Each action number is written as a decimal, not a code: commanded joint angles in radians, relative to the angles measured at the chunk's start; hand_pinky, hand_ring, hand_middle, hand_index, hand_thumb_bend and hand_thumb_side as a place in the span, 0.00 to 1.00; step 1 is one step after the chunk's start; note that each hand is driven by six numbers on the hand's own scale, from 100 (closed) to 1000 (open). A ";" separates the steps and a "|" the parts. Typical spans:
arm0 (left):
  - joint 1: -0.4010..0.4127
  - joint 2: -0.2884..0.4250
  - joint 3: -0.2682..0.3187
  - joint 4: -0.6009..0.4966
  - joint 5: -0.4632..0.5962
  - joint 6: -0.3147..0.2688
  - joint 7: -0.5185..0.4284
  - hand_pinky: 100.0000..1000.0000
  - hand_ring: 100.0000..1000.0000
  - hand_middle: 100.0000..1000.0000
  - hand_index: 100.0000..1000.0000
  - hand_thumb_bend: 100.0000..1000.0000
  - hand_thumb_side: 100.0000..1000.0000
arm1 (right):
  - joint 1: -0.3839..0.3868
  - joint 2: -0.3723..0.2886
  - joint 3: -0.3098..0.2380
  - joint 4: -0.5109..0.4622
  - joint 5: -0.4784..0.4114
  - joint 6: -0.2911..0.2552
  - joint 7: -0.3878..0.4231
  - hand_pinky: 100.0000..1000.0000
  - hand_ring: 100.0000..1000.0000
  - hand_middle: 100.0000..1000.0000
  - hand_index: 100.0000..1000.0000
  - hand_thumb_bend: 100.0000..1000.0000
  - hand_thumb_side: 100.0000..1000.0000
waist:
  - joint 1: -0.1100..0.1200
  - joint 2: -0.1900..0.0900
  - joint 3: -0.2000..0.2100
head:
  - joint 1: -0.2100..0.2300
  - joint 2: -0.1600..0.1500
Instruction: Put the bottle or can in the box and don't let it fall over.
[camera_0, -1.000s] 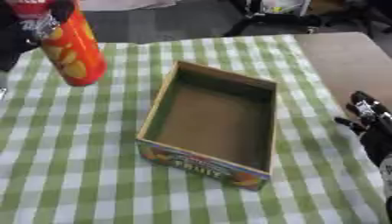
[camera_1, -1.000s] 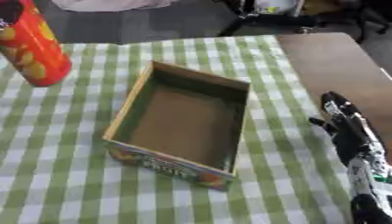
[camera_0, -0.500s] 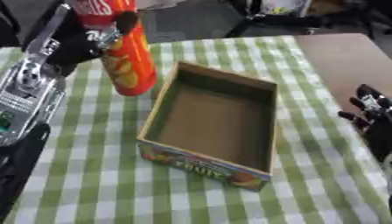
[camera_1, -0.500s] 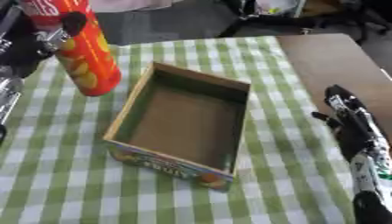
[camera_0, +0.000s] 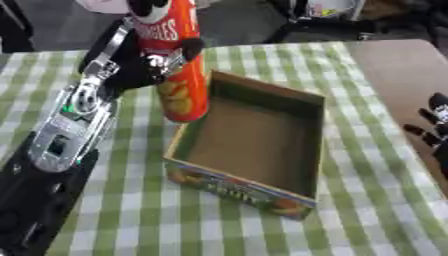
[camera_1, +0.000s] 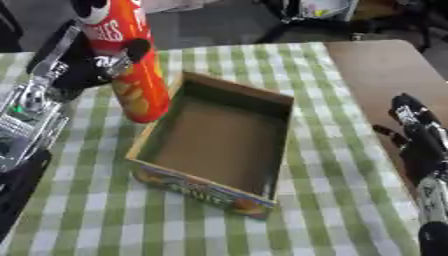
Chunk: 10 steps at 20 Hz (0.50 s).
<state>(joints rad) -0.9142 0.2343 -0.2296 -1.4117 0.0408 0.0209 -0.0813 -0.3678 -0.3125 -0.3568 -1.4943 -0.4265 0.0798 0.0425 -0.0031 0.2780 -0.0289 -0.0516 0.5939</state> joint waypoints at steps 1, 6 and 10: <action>-0.028 -0.017 0.006 0.009 -0.010 -0.005 0.021 0.73 0.00 0.16 0.02 0.22 0.00 | -0.009 -0.013 -0.009 -0.024 -0.003 0.001 -0.004 0.68 1.00 1.00 0.89 0.14 0.28 | -0.004 -0.021 -0.005 | 0.010 -0.013; -0.043 -0.036 -0.001 0.027 -0.016 -0.006 0.033 0.73 0.00 0.16 0.03 0.22 0.00 | -0.010 -0.006 -0.010 -0.021 -0.004 0.005 -0.005 0.68 1.00 1.00 0.89 0.14 0.28 | -0.002 -0.019 -0.011 | 0.019 -0.015; -0.047 -0.053 -0.010 0.036 -0.025 -0.001 0.038 0.73 0.00 0.16 0.03 0.21 0.00 | -0.012 -0.001 -0.010 -0.019 -0.003 0.008 -0.005 0.68 1.00 1.00 0.89 0.14 0.28 | 0.000 -0.017 -0.015 | 0.022 -0.015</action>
<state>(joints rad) -0.9349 0.1818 -0.2391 -1.3633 0.0191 0.0206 -0.0483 -0.3684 -0.3009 -0.3570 -1.4957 -0.4271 0.0856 0.0387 -0.0021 0.2783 -0.0420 -0.0325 0.5901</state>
